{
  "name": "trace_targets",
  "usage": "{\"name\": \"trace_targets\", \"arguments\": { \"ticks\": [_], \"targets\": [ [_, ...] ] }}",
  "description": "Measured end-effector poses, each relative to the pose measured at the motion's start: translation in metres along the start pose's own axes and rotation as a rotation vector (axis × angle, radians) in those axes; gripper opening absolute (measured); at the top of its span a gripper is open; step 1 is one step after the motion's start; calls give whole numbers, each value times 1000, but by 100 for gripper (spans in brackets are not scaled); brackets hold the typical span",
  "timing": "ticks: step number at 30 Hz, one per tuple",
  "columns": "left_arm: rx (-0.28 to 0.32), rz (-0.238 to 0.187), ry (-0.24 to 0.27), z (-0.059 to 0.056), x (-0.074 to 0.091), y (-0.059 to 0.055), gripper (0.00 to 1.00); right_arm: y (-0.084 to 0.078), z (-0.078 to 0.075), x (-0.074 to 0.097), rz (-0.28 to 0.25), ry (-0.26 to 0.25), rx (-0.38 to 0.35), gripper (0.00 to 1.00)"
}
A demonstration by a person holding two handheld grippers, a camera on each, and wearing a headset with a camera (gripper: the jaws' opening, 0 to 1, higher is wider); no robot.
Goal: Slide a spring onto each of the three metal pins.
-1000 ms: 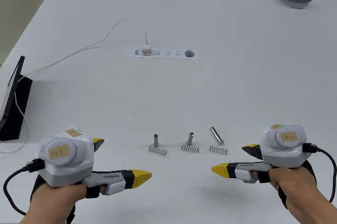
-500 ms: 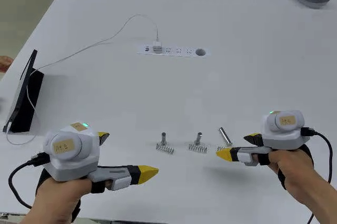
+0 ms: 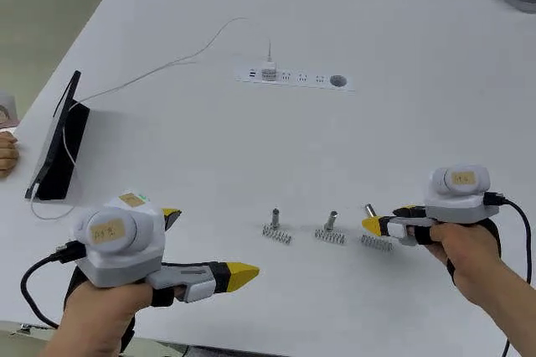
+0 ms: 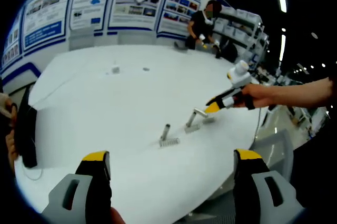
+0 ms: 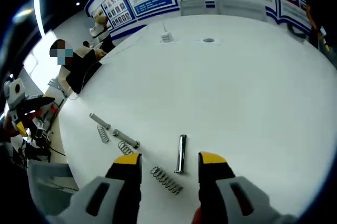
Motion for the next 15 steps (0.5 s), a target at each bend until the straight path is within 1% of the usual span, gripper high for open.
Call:
{"name": "trace_targets", "arguments": {
  "ticks": [3,5,7,12,15],
  "targets": [
    [7,-2,2,1,1,-1,98,2,-1,-5,7,-8,-3,40],
    [7,-1,4,1,2,-1,98,3,1,-8,14,-7,-6,38],
    [9,-1,8,1,2,-2,98,2,-3,-11,24,-12,-2,36],
    [17,-1,16,3,5,-4,98,3,1,-16,49,-26,14,35],
    [22,0,19,4,6,-6,98,2,3,-19,63,-24,33,33]
  ]
}}
Point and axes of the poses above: the centre of the closed fingertips' face, and the gripper's own axes: x roughly backward along the fingers, z roughly to its left, y roughly out of its top, the point moved 9 cm from there along x, roughly backward along the fingers, and after that the axes turned 3 degrees about x, right-handed, at the moved point
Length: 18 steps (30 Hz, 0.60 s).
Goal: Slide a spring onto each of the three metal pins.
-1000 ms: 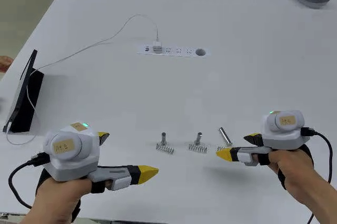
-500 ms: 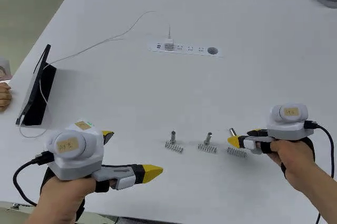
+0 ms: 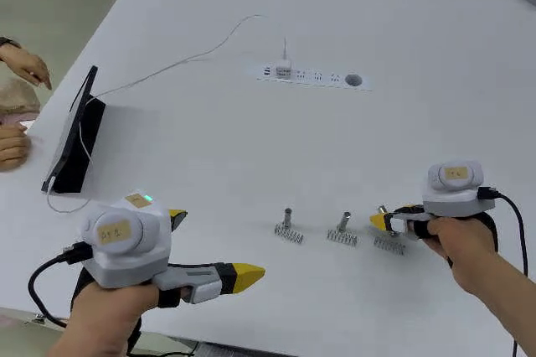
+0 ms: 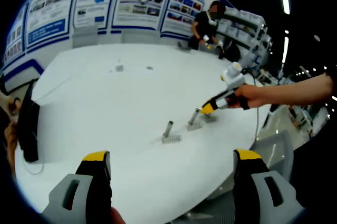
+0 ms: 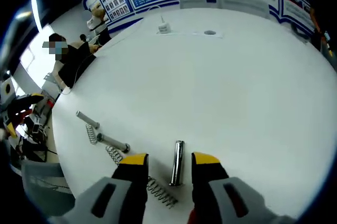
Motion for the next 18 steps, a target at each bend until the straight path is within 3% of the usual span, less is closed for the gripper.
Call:
{"name": "trace_targets", "arguments": {
  "ticks": [14,18],
  "targets": [
    [8,-1,-12,-1,-2,0,95,6,-3,-9,28,-26,28,27],
    [6,-3,-14,-1,-3,1,95,5,-4,-14,46,-72,103,21]
  ]
}}
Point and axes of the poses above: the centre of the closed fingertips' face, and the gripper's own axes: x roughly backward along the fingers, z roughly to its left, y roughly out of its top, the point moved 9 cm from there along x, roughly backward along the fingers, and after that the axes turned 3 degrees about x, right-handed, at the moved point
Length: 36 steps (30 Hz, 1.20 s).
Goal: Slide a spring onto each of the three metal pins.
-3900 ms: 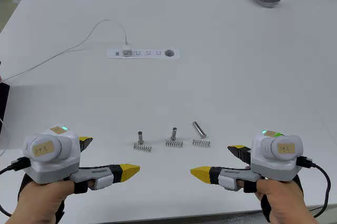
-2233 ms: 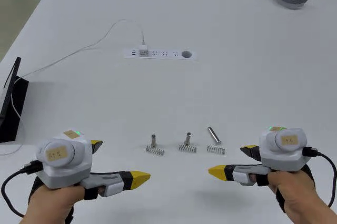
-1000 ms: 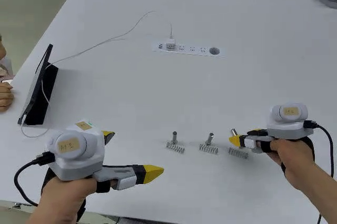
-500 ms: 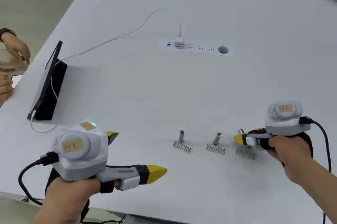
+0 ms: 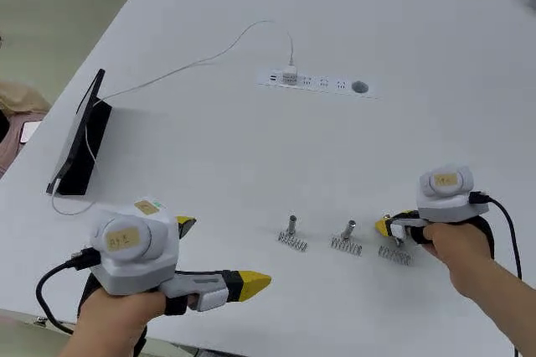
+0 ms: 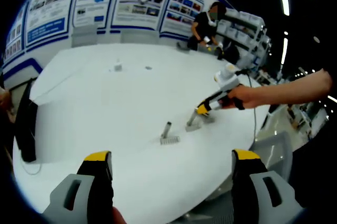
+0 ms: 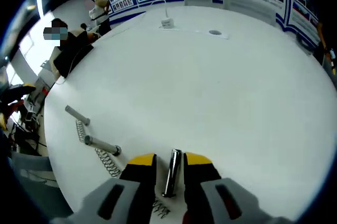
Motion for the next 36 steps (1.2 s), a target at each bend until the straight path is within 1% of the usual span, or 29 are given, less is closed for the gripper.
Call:
{"name": "trace_targets", "arguments": {
  "ticks": [1,3,7,8,9,10,13,16,18,19,24,29,30,33,36],
  "targets": [
    [0,-1,-1,0,0,0,95,1,-1,-2,5,-13,11,18],
    [1,-5,-1,1,0,1,95,1,-2,-4,6,-22,10,16],
    [0,-6,-2,0,1,1,95,1,-3,-6,10,-40,10,13],
    [-2,-5,-3,0,0,0,95,1,-3,-7,14,-47,19,12],
    [-8,-1,-3,0,0,-1,94,2,-3,-7,26,-49,62,12],
    [-13,3,-3,-1,-1,-1,94,3,-2,-7,30,-48,81,12],
    [-10,3,-11,-3,-4,-2,94,4,-1,-8,45,-52,113,11],
    [-13,-2,-16,-6,-6,-1,94,5,-2,-9,53,-51,114,11],
    [-21,4,-13,-7,-7,-2,92,5,-3,-9,55,-41,100,9],
    [-27,8,-12,-7,-7,-3,92,5,-2,-9,57,-39,109,9],
    [-22,-2,-6,-5,-3,-3,93,5,0,-9,58,-43,96,9],
    [-7,-13,12,2,4,-3,93,3,2,-6,61,-33,93,9],
    [-6,-12,14,3,4,-3,93,3,3,-6,59,-31,89,9],
    [-1,-12,20,5,6,-4,93,3,3,-2,24,-18,87,9],
    [-2,-8,22,5,5,-5,93,4,5,1,22,-22,91,9]
  ]
}}
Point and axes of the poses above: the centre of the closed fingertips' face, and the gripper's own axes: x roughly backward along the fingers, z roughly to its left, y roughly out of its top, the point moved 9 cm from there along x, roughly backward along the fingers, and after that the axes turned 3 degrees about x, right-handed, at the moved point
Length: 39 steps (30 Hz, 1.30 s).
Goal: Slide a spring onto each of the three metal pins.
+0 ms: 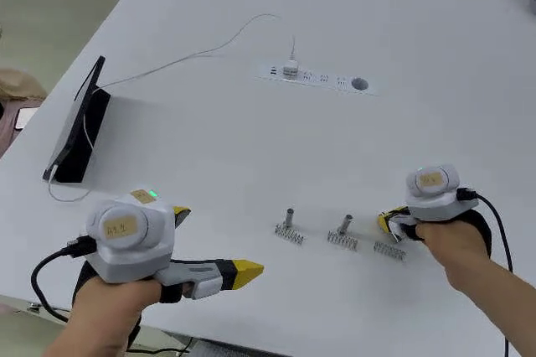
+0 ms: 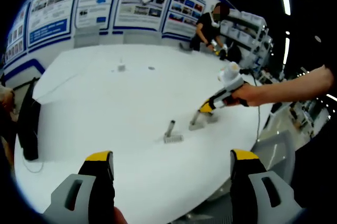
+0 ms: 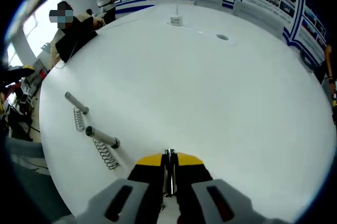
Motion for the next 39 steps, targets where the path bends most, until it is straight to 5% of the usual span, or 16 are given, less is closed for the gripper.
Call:
{"name": "trace_targets", "arguments": {
  "ticks": [7,39],
  "targets": [
    [-1,-11,-10,-4,-3,4,93,0,-1,7,-27,-10,-62,9],
    [-11,-16,-21,-6,-3,7,94,-13,2,32,-169,-73,-115,9]
  ]
}}
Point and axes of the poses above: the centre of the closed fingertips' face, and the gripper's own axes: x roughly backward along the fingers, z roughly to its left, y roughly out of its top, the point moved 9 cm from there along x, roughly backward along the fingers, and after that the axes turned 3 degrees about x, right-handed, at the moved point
